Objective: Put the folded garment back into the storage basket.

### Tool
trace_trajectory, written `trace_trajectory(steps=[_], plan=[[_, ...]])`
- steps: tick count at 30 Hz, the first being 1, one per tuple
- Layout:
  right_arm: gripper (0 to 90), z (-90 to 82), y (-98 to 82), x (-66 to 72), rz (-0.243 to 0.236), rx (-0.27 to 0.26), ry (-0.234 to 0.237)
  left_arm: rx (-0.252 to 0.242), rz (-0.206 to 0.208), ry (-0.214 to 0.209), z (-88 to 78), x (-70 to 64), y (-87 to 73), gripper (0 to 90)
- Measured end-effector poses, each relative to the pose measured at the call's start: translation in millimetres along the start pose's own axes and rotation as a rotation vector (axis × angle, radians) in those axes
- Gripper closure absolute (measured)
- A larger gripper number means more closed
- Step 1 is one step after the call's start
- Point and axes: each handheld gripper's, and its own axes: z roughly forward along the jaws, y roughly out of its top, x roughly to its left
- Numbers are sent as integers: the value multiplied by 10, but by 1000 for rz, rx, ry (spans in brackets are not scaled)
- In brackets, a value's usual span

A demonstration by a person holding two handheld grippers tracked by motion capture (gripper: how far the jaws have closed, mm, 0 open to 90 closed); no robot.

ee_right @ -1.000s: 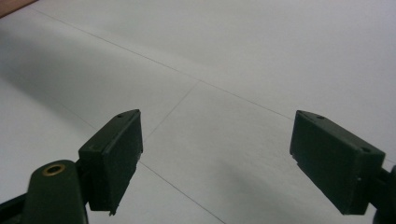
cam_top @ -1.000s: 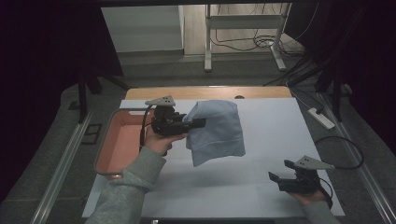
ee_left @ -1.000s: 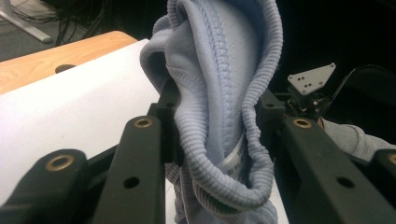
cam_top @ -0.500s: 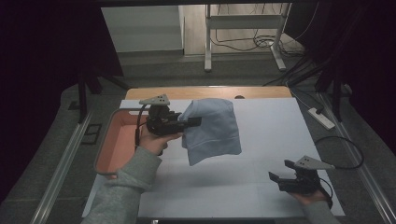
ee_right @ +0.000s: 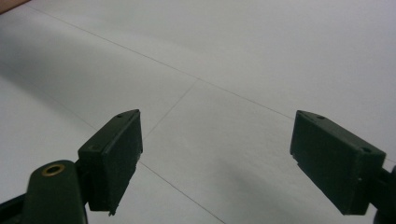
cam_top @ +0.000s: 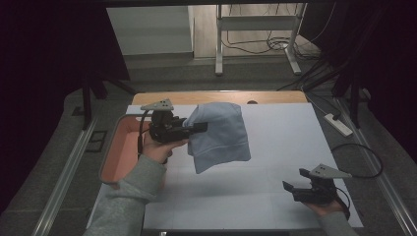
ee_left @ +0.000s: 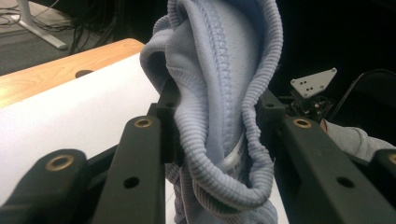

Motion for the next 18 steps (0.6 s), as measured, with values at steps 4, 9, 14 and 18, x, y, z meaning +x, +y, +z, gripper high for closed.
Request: trace_trajectory(steps=[4,9,14,18], plan=[[176,0,-1,-1,1,1,0,-1,-1,4,-25,4,0,635],[176,2,-1,-1,0,2,-2,-5,-5,12,-80,9,-2,635],[177,3,-2,-2,-1,3,-4,-9,-6,22,-143,16,-14,635],[177,5,-3,-3,0,3,-4,-13,-11,30,-194,26,-28,635]])
